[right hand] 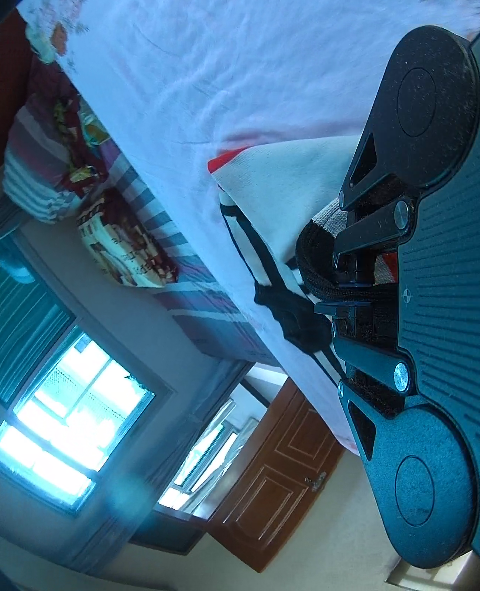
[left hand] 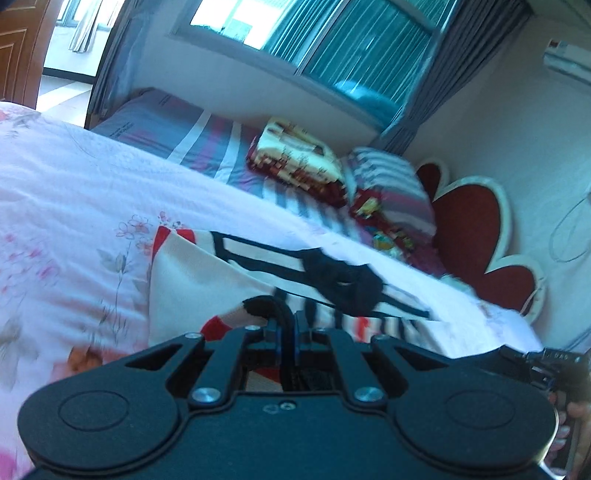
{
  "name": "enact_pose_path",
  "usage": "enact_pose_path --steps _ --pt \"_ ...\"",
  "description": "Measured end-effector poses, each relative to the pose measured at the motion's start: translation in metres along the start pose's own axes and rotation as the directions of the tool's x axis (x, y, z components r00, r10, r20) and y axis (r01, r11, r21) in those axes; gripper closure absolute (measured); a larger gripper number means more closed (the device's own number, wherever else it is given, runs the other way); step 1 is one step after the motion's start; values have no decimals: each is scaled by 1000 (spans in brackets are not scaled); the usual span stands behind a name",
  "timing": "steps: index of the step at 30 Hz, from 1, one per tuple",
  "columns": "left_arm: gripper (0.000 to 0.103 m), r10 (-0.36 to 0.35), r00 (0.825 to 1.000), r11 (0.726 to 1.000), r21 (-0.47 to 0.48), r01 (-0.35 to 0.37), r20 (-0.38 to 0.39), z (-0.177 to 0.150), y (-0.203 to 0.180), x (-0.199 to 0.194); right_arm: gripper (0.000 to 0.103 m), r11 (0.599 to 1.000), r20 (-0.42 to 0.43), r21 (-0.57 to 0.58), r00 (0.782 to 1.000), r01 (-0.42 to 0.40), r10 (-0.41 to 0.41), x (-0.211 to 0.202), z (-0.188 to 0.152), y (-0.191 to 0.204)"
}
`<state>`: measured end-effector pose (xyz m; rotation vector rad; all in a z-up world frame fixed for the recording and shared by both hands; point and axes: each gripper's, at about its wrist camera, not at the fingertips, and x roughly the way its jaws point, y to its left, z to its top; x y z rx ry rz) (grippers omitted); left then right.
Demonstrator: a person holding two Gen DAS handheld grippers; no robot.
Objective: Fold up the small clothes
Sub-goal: 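Carry the hem over the body toward the collar with both tools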
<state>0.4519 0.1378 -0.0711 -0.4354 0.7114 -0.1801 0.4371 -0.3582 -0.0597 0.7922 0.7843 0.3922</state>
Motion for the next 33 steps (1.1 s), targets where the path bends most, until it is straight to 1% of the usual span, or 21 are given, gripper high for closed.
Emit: enact_pose_path --steps 4,6,8,9,10,11,12,13,14,16,18,21,22,25,26,27,28,29,30,31,33 --pt "98 46 998 999 21 -45 -38 11 13 42 97 1000 -27 -4 1000 -6 5 51 23 -23" --pt "92 39 999 999 29 -38 -36 16 20 59 97 999 -20 -48 1000 -17 16 72 31 -29" --pt "81 45 999 999 27 -45 -14 17 25 70 81 994 -14 -102 999 45 -47 88 34 -28" --pt "79 42 999 999 22 -42 -20 17 28 75 55 990 1 -126 998 66 -67 92 34 -28" --pt "73 42 999 999 18 -41 -19 17 28 78 30 987 37 -142 997 80 -75 92 33 -28" --pt "59 36 999 999 20 -36 -2 17 29 77 25 984 88 -151 993 91 -79 88 33 -27" --pt "49 32 999 999 25 -33 22 17 29 75 25 984 126 -157 990 88 -69 83 34 -27" --pt "22 60 997 997 39 -62 51 17 28 72 25 985 133 -156 990 73 -53 80 36 -27" --pt "15 93 992 993 58 -98 81 19 24 71 25 985 121 -160 992 61 -42 79 38 -28" --pt "18 66 993 994 76 -74 101 23 26 68 26 976 96 -206 994 68 -49 79 35 -23" --pt "26 58 996 994 84 -64 70 28 28 74 27 956 66 -279 995 94 -79 86 29 -16" --pt "39 79 997 985 157 -78 -5 32 23 91 43 927 20 -354 992 125 -126 105 15 -11" --pt "44 94 995 979 186 -87 -31 32 20 97 46 916 9 -378 990 133 -140 112 12 -9" --pt "45 149 988 955 266 -132 -47 28 11 107 51 853 4 -484 975 195 -221 134 -4 0" --pt "55 165 985 946 291 -145 -44 25 8 108 56 827 12 -520 970 214 -243 139 -10 4" --pt "64 172 984 938 313 -152 -38 24 6 107 76 808 14 -548 968 218 -251 142 -15 8" --pt "78 170 985 933 327 -150 -34 23 4 108 83 788 13 -576 966 218 -258 146 -19 11" --pt "88 167 986 928 341 -149 -26 21 2 106 85 769 18 -599 964 223 -265 147 -25 12" --pt "92 165 986 921 360 -149 -13 21 -2 105 88 755 30 -615 964 227 -266 148 -29 14" --pt "100 162 987 917 368 -154 9 20 -5 103 93 748 55 -619 963 239 -263 146 -32 14" --pt "100 156 985 915 364 -172 75 20 -7 94 93 758 129 -598 964 262 -232 135 -32 15"
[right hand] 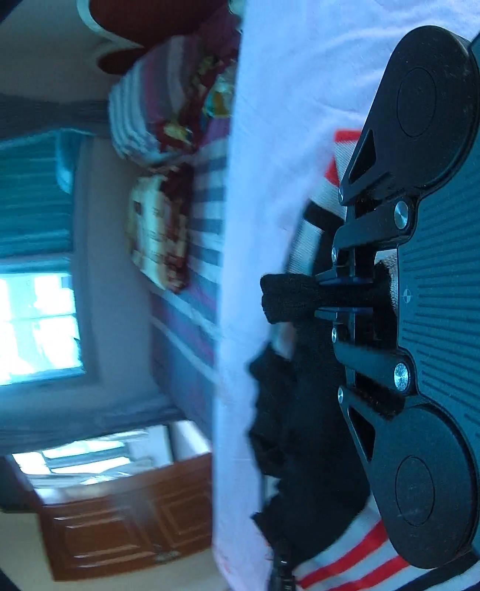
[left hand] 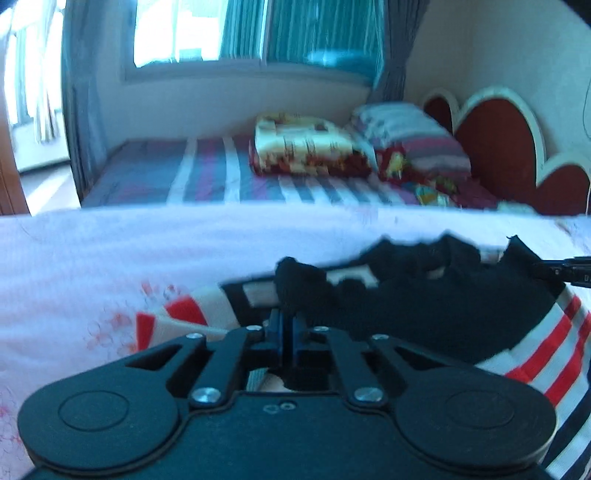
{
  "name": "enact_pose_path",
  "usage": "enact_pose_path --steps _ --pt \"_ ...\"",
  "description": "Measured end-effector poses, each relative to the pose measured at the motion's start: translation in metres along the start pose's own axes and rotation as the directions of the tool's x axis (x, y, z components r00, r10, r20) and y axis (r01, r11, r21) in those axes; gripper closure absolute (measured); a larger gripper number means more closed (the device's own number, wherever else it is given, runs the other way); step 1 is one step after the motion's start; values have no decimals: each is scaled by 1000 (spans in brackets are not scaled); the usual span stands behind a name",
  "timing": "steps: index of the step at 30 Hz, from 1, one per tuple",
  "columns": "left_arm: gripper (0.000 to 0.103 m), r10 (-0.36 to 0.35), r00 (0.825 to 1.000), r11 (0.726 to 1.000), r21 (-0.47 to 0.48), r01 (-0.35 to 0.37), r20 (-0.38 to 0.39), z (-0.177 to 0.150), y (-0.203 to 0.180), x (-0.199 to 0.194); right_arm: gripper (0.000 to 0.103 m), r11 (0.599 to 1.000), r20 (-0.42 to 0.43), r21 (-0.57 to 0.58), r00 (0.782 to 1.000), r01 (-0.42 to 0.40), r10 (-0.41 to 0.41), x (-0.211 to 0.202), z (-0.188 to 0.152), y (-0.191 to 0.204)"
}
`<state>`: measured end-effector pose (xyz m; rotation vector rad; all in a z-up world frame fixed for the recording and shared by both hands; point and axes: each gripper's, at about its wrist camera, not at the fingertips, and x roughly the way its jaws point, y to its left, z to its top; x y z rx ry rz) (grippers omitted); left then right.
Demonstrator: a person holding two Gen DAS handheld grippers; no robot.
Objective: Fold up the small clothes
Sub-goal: 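Carry the hem over the body toward the collar with both tools, then lay the hem down near the collar and open both tools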
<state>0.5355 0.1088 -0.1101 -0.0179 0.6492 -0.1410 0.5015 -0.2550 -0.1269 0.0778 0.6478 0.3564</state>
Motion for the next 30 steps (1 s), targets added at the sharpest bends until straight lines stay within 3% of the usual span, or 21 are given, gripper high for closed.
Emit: enact_pose_path --steps 3,5,7,10,11,12,13,14,17,20,25,28,30 --pt "100 40 998 999 -19 -39 53 4 0 -4 94 999 65 39 997 37 -39 -9 6 -8" --pt "100 86 996 996 -36 -85 19 4 3 6 94 996 16 60 997 70 -71 3 4 -12" --pt "99 91 994 993 -70 -95 -55 -2 11 22 94 991 -90 99 993 87 -78 24 -5 -21" --pt "96 103 993 991 -75 -107 -62 2 10 26 89 982 -70 177 996 69 -58 22 -6 -29" --pt "91 107 992 992 -64 -111 -63 3 9 25 81 983 -67 173 996 68 -57 20 -4 -29" --pt "84 115 991 991 -66 -119 -65 4 10 24 57 983 -54 167 996 75 -66 17 -4 -27" --pt "62 130 989 987 -83 -135 -65 5 12 21 39 982 -22 163 996 92 -90 10 -3 -25" --pt "42 135 989 984 -111 -141 -60 7 15 17 37 982 25 159 994 104 -110 1 -2 -23" --pt "38 142 989 982 -128 -137 32 10 7 -7 38 991 62 120 996 62 -70 -10 7 -10" --pt "38 104 994 994 -22 -104 16 20 -31 0 54 1000 5 25 1000 11 -11 5 14 27" --pt "38 15 997 988 154 -3 -74 16 -97 32 55 994 -86 -81 994 -75 68 43 13 91" --pt "34 29 994 986 165 -11 -108 7 -99 43 55 981 -122 -179 991 -73 52 58 1 111" --pt "33 34 993 991 133 -19 -113 5 -87 41 55 981 -118 -187 993 -46 24 63 -6 101"
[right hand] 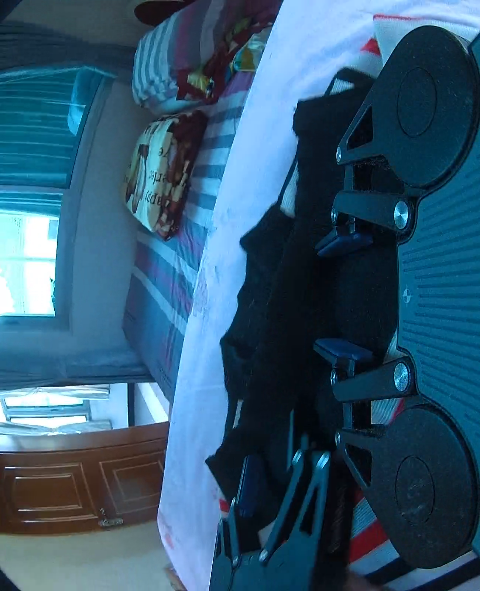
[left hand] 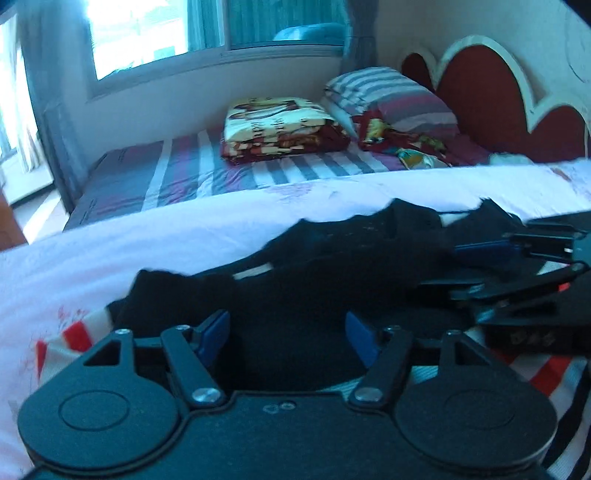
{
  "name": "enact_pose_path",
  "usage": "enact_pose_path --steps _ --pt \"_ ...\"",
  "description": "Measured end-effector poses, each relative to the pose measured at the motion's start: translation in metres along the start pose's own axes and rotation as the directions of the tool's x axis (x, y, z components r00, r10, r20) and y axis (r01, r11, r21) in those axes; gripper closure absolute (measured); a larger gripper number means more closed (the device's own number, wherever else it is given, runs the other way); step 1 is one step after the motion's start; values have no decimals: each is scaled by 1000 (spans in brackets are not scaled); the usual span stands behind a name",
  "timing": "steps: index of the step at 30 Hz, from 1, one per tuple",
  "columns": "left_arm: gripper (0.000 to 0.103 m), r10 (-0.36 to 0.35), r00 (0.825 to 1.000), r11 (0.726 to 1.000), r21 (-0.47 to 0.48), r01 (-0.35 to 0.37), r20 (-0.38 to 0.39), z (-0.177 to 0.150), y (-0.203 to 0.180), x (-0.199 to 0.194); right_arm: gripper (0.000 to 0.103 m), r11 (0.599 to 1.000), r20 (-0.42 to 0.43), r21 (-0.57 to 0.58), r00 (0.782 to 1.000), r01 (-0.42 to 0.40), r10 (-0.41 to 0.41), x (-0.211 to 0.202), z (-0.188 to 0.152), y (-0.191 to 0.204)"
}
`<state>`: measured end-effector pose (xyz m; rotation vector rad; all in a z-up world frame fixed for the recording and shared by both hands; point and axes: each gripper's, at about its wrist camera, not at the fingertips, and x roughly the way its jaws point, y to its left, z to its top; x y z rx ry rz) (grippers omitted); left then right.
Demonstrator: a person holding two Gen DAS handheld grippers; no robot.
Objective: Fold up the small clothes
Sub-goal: 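Lay the hem down near the collar and open both tools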
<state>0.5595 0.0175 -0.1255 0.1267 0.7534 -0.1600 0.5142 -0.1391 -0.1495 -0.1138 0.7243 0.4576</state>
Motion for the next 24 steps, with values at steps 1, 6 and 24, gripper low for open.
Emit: enact_pose_path --steps 1,6,24 --pt "32 14 1000 1000 -8 -14 1 -3 7 -2 55 999 -1 13 999 47 -47 -1 -2 -10" --pt "29 56 998 998 -18 -56 25 -17 38 -13 55 976 -14 134 985 172 -171 -21 -22 -80" --pt "35 3 1000 1000 29 -4 25 -27 -43 -44 58 999 -4 -19 1000 28 -28 -67 -30 26"
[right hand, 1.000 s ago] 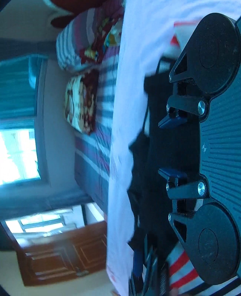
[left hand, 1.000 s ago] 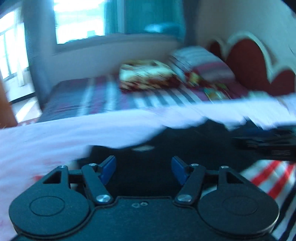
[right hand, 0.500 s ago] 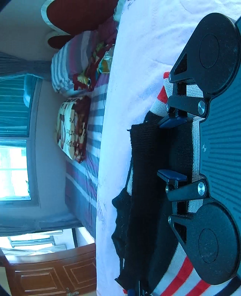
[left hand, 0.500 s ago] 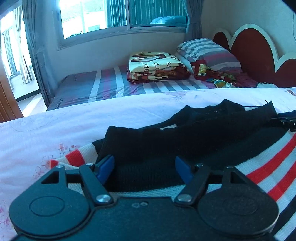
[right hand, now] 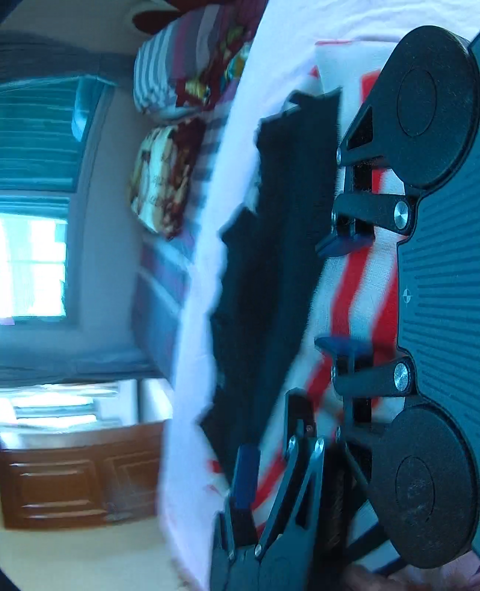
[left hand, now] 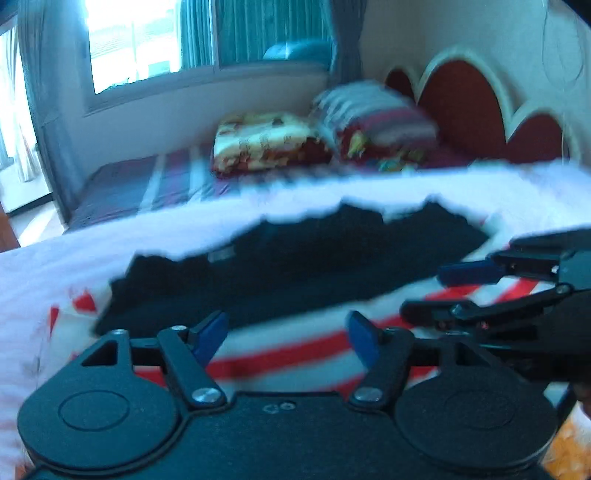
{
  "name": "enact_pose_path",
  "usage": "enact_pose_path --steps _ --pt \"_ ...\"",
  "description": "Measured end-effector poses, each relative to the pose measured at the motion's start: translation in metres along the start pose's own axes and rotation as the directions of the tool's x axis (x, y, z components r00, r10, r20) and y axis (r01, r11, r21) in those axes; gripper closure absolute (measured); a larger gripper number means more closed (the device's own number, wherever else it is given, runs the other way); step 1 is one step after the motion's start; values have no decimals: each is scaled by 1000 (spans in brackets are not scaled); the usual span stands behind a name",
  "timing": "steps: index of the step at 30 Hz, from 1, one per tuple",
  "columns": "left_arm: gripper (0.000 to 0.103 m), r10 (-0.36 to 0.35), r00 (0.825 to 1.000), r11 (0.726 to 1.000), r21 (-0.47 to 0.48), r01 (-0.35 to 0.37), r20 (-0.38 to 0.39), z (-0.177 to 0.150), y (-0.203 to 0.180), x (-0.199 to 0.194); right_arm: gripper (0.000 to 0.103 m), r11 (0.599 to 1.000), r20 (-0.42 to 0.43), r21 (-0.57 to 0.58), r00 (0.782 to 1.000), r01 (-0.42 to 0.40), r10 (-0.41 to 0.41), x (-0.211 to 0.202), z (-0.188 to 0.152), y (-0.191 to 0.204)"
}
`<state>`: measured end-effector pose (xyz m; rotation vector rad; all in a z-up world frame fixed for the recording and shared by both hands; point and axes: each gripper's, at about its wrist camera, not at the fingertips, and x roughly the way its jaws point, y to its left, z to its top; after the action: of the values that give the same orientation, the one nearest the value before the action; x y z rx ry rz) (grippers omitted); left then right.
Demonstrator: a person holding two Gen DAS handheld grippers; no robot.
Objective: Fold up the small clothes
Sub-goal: 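Lay the hem down near the collar and open both tools, then smooth the folded sweater flat with both open tools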
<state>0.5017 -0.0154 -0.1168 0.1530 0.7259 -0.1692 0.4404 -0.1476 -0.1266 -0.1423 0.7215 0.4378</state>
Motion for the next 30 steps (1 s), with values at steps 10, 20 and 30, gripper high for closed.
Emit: enact_pose_path --steps 10,20,30 --pt "24 36 999 996 -84 -37 -10 -38 72 -26 38 990 -44 55 991 128 -126 -30 -28 -61" --pt "27 71 995 992 -106 -64 63 -35 58 -60 39 981 26 160 993 110 -116 -69 -23 -48" --pt "25 -34 999 998 -46 34 -10 -55 6 -48 40 1000 -46 -3 999 27 -27 -52 -45 26"
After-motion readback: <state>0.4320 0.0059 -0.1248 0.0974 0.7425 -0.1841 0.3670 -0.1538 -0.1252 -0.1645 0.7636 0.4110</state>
